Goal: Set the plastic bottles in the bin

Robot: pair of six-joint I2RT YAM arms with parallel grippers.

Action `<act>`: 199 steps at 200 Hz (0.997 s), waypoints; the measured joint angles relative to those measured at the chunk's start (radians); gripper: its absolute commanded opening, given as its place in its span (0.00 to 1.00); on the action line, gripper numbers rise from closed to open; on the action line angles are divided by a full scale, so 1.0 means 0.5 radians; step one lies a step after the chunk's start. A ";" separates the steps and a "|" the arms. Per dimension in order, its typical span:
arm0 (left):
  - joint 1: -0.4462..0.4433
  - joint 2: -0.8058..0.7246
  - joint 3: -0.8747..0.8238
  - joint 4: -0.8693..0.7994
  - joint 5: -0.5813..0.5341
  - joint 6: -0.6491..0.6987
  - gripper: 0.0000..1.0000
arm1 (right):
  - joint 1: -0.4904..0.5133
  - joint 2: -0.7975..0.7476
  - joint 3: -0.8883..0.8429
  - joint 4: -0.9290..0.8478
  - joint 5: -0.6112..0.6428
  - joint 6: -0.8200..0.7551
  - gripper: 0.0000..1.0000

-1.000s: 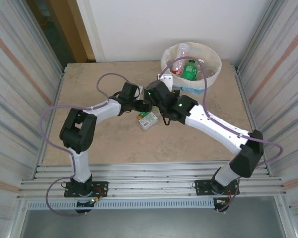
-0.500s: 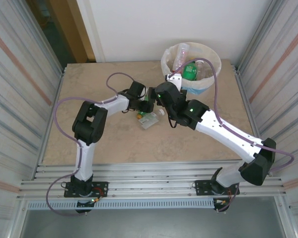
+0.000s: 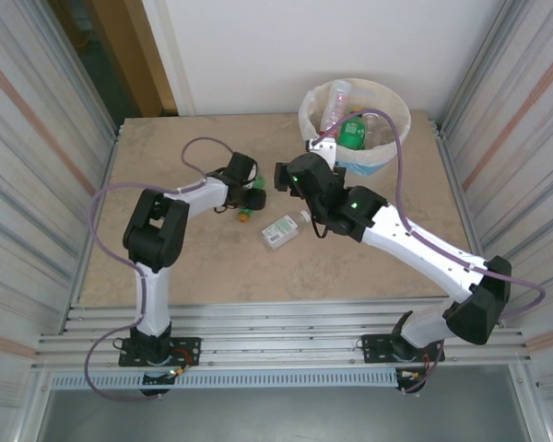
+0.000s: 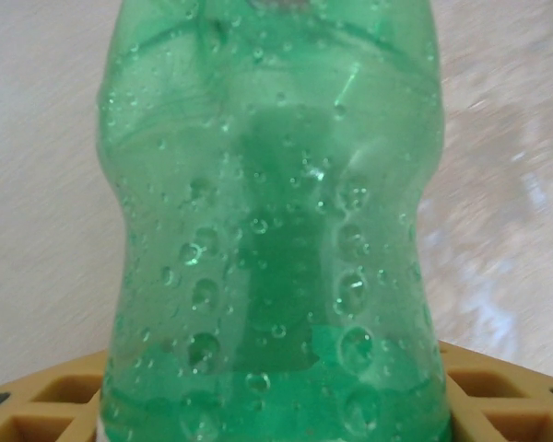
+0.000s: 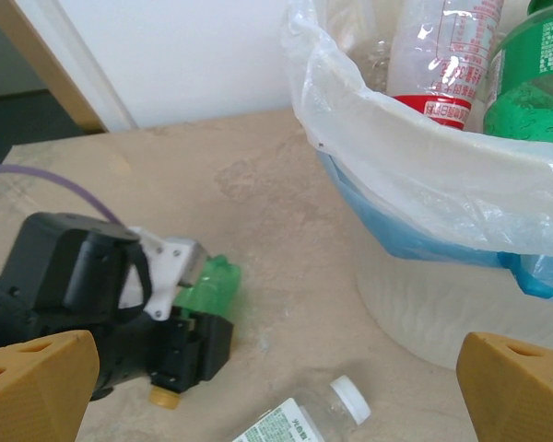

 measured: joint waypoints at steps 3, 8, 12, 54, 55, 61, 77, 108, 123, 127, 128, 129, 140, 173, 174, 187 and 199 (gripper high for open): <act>0.008 -0.025 -0.022 -0.002 -0.003 -0.003 0.39 | 0.000 0.000 -0.003 0.004 -0.004 -0.004 0.98; 0.021 -0.055 -0.053 -0.002 -0.007 -0.007 0.39 | 0.000 0.000 -0.008 0.008 -0.007 -0.012 0.98; 0.027 -0.081 -0.076 -0.001 -0.012 -0.013 0.39 | 0.000 0.000 -0.013 0.017 -0.013 -0.024 0.98; 0.047 -0.526 -0.314 0.028 -0.002 -0.101 0.36 | -0.008 -0.008 -0.090 0.112 -0.175 -0.116 0.98; 0.047 -0.535 -0.317 0.029 -0.002 -0.104 0.36 | -0.008 -0.008 -0.092 0.114 -0.179 -0.119 0.98; 0.047 -0.617 -0.351 0.040 0.010 -0.124 0.36 | -0.011 -0.011 -0.101 0.122 -0.217 -0.134 0.98; 0.052 -0.806 -0.429 0.077 0.053 -0.188 0.35 | -0.027 -0.029 -0.136 0.166 -0.337 -0.165 0.98; 0.098 -1.135 -0.612 0.185 0.204 -0.359 0.33 | -0.072 -0.089 -0.256 0.298 -0.668 -0.236 0.98; 0.133 -1.270 -0.700 0.246 0.292 -0.458 0.32 | -0.098 -0.125 -0.343 0.386 -0.855 -0.250 0.98; 0.143 -1.305 -0.725 0.266 0.317 -0.484 0.32 | -0.106 -0.130 -0.363 0.407 -0.902 -0.251 0.98; 0.144 -1.310 -0.729 0.268 0.321 -0.489 0.32 | -0.110 -0.133 -0.370 0.414 -0.918 -0.250 0.98; 0.146 -1.323 -0.736 0.275 0.327 -0.499 0.32 | -0.111 -0.134 -0.374 0.419 -0.926 -0.250 0.98; 0.167 -1.412 -0.800 0.336 0.384 -0.573 0.32 | -0.133 -0.137 -0.429 0.491 -1.062 -0.249 0.99; 0.179 -1.648 -0.951 0.517 0.533 -0.791 0.31 | -0.146 -0.102 -0.521 0.680 -1.402 -0.238 0.92; 0.180 -1.652 -0.953 0.519 0.535 -0.795 0.31 | -0.146 -0.098 -0.521 0.689 -1.414 -0.235 0.92; 0.180 -1.728 -1.003 0.595 0.581 -0.882 0.31 | -0.133 -0.047 -0.521 0.782 -1.522 -0.220 0.87; 0.180 -1.781 -1.041 0.665 0.616 -0.959 0.31 | -0.114 0.011 -0.520 0.853 -1.603 -0.212 0.83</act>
